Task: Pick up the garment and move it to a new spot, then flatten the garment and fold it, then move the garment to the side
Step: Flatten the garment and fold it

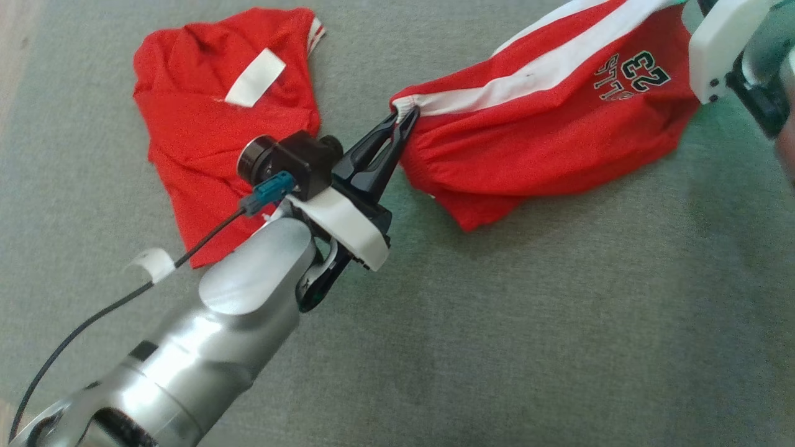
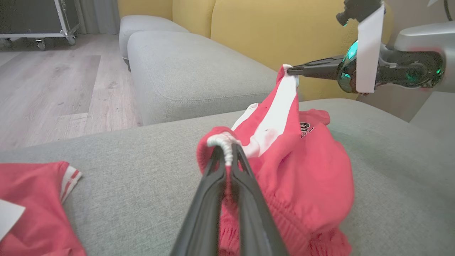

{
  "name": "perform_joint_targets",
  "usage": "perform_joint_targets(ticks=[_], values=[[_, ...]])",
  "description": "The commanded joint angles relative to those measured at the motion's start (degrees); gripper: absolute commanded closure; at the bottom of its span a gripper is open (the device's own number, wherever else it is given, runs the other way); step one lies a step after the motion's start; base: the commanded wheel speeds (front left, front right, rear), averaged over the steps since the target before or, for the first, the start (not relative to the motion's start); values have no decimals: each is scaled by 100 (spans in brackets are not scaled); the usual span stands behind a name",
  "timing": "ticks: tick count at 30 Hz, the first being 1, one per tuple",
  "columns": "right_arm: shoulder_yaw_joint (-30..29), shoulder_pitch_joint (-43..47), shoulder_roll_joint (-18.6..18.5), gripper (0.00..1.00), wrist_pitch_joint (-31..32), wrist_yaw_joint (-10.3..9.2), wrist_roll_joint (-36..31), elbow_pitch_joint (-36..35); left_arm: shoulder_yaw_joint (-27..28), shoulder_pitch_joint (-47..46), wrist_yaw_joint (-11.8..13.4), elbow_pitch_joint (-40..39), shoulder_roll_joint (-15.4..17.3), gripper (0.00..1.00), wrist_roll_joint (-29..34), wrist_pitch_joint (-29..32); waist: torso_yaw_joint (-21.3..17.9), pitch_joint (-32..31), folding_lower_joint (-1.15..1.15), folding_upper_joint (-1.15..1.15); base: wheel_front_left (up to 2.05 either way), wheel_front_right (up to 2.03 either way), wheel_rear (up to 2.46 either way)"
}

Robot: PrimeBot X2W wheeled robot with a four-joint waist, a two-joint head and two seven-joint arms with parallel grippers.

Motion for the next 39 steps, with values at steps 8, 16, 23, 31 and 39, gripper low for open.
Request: perform_joint_targets(ticks=[8, 16, 23, 31, 39], values=[[245, -333, 193, 100, -279, -5, -109, 701, 180, -437, -99, 317, -214, 100, 203, -71, 260, 265, -1, 0, 0, 0, 0], [205, -471, 319, 0, -529, -5, -198, 1317, 193, -482, -138, 561, -276, 0, 306, -74, 219, 234, -1, 0, 0, 0, 0], [-69, -413, 554, 0, -1136, -5, 15, 1565, 596, -314, -86, 553, -79, 0, 469, -75, -97, -214, -1, 0, 0, 0, 0], [-408, -9, 792, 0, -1882, -5, 467, 1382, 1467, 260, 179, 111, 252, 0, 509, -75, -481, -912, -1, 0, 0, 0, 0], [-1040, 871, 766, 0, -1980, -5, 704, 364, 2420, 1172, 510, -695, 567, 0, 729, -75, -867, -1459, -1, 0, 0, 0, 0]])
